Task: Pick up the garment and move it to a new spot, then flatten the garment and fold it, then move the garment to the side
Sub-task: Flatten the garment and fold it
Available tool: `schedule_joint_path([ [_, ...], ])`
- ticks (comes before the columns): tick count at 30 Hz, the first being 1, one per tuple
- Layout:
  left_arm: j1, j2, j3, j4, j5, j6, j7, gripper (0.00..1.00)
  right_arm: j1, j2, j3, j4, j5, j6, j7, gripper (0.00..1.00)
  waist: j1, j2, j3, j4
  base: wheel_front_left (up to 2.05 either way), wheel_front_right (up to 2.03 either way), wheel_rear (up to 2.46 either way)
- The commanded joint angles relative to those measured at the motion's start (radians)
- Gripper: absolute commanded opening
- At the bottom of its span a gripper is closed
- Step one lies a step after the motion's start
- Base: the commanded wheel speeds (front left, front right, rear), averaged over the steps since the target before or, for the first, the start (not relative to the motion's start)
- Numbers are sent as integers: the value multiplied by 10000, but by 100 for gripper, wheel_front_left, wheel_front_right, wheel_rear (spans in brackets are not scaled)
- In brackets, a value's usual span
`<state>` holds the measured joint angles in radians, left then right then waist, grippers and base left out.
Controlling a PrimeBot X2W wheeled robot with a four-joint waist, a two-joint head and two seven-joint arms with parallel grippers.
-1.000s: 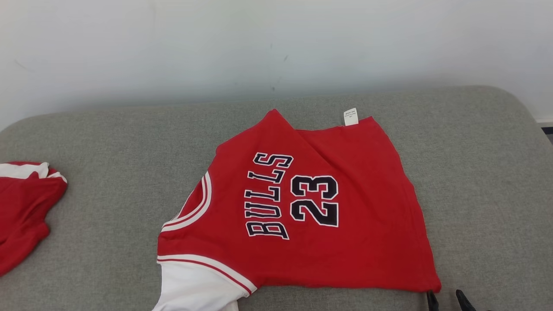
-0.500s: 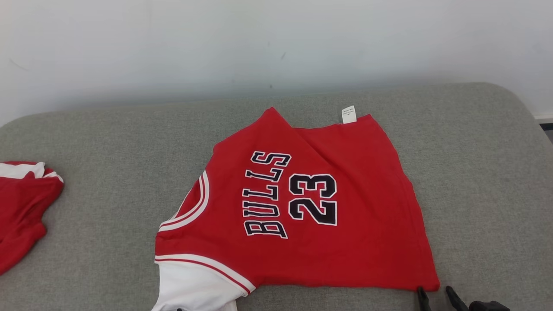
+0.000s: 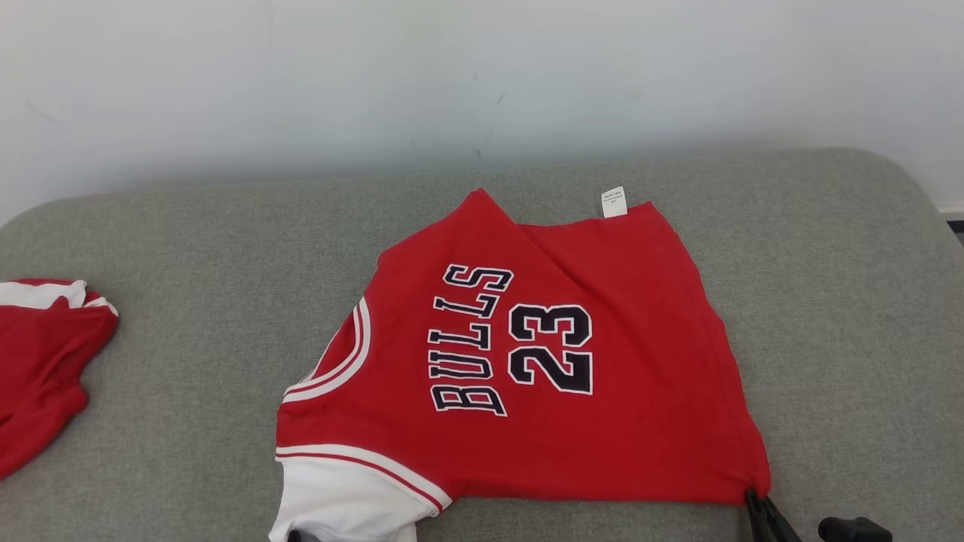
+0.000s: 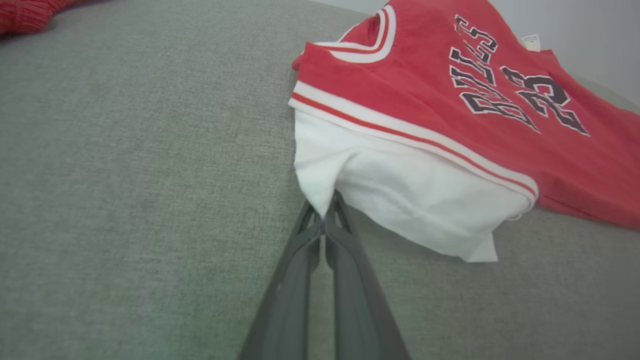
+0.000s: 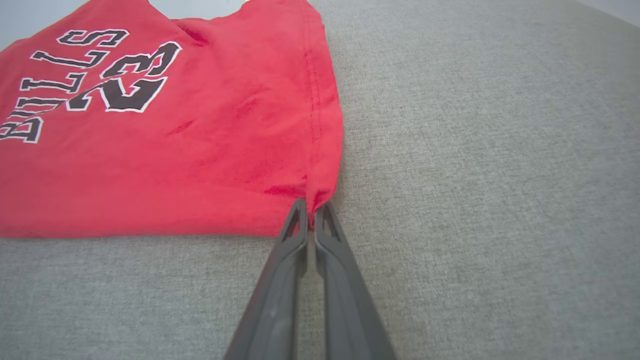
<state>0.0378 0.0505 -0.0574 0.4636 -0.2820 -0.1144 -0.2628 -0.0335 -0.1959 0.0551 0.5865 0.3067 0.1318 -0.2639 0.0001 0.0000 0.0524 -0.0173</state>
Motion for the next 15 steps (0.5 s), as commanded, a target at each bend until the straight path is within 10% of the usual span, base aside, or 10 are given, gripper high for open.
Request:
schedule_joint_path([
  [1, 300, 0, -57, -408, -57, -9, -29, 0, 323, -4, -105, -411, 66, -24, -1, 0, -1, 0, 9, 6, 0, 0, 0],
  [15, -1961, 607, -428, -2346, 329, -127, 62, 0, -1675, -743, 558, -2574, 160, -24, 523, 0, -1, 0, 741, -73, 0, 0, 0],
])
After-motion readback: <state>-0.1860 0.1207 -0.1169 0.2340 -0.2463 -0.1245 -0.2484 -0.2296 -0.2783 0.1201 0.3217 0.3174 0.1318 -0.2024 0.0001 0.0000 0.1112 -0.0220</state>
